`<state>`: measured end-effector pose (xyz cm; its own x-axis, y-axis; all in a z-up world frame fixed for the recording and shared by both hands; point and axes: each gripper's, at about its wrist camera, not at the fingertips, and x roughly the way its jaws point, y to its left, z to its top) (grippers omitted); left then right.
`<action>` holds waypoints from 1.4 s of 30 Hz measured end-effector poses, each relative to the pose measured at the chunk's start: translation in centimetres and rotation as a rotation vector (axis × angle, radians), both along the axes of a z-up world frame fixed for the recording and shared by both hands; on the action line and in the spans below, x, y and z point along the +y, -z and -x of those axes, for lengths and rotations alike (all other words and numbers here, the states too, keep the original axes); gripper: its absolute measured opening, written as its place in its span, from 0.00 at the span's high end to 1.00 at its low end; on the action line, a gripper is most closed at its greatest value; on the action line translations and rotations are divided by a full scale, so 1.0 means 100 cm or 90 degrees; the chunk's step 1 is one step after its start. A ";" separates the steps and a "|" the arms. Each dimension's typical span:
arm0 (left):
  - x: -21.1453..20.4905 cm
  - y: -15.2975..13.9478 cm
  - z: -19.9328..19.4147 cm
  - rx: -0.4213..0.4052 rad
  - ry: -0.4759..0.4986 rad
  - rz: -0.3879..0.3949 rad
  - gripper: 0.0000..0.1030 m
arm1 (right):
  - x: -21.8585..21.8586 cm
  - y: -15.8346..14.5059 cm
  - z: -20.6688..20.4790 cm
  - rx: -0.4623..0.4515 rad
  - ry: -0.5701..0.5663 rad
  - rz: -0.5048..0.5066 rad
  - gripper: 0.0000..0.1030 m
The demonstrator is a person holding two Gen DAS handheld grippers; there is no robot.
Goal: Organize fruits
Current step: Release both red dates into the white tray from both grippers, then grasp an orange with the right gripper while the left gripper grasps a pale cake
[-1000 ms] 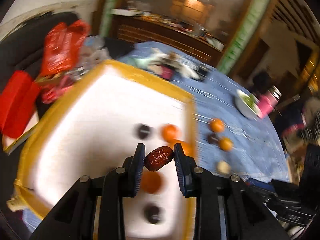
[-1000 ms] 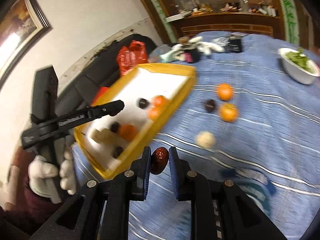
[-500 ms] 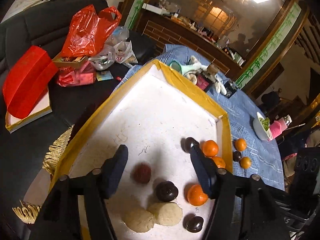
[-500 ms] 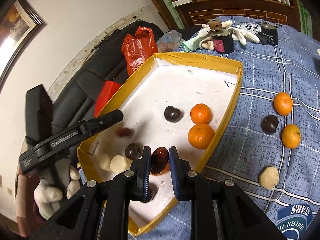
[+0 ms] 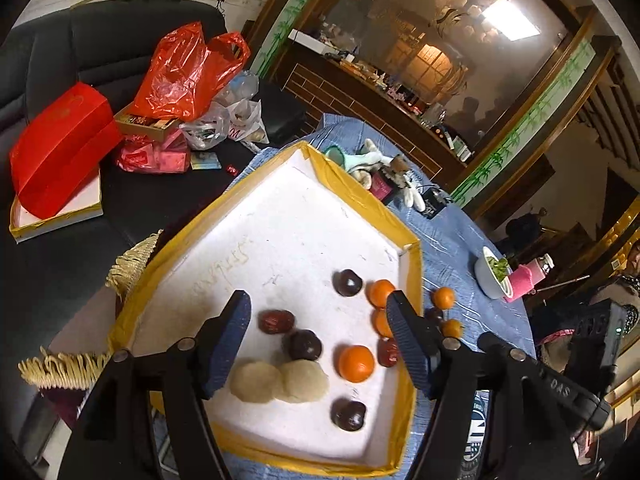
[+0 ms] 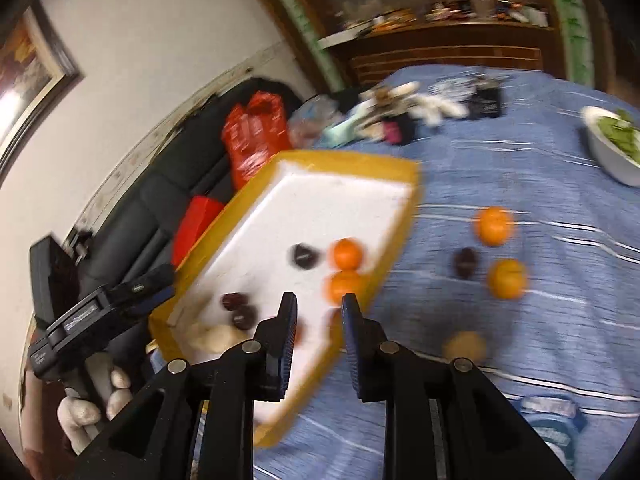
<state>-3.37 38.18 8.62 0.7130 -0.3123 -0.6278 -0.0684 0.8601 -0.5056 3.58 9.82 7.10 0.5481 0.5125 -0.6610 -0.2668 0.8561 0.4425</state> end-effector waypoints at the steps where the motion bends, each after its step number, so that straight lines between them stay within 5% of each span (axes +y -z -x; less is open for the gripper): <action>1: -0.003 -0.002 0.002 -0.003 0.002 0.000 0.30 | -0.018 0.001 0.002 0.001 0.025 0.001 0.74; 10: -0.071 -0.005 0.003 -0.009 0.101 -0.035 0.30 | -0.089 0.036 0.006 0.049 0.120 0.027 0.73; 19: -0.141 0.002 0.004 -0.019 0.222 -0.111 0.30 | -0.070 0.050 -0.038 0.033 0.093 0.104 0.73; 23: -0.167 0.005 0.005 -0.027 0.266 -0.139 0.30 | -0.065 0.054 -0.051 0.016 0.089 0.127 0.60; 28: -0.193 0.012 0.002 -0.022 0.301 -0.155 0.36 | -0.068 0.057 -0.056 0.008 0.083 0.151 0.60; 30: -0.200 0.017 -0.001 -0.012 0.308 -0.158 0.38 | -0.074 0.059 -0.058 0.010 0.088 0.130 0.60; 33: -0.210 0.024 -0.004 0.001 0.317 -0.166 0.39 | -0.083 0.061 -0.058 0.015 0.093 0.106 0.77; 37: -0.226 0.030 -0.009 0.009 0.327 -0.185 0.39 | -0.099 0.064 -0.055 0.022 0.099 0.053 0.79; 42: -0.247 0.040 -0.023 0.022 0.344 -0.218 0.58 | -0.112 0.071 -0.047 0.018 0.096 -0.010 0.80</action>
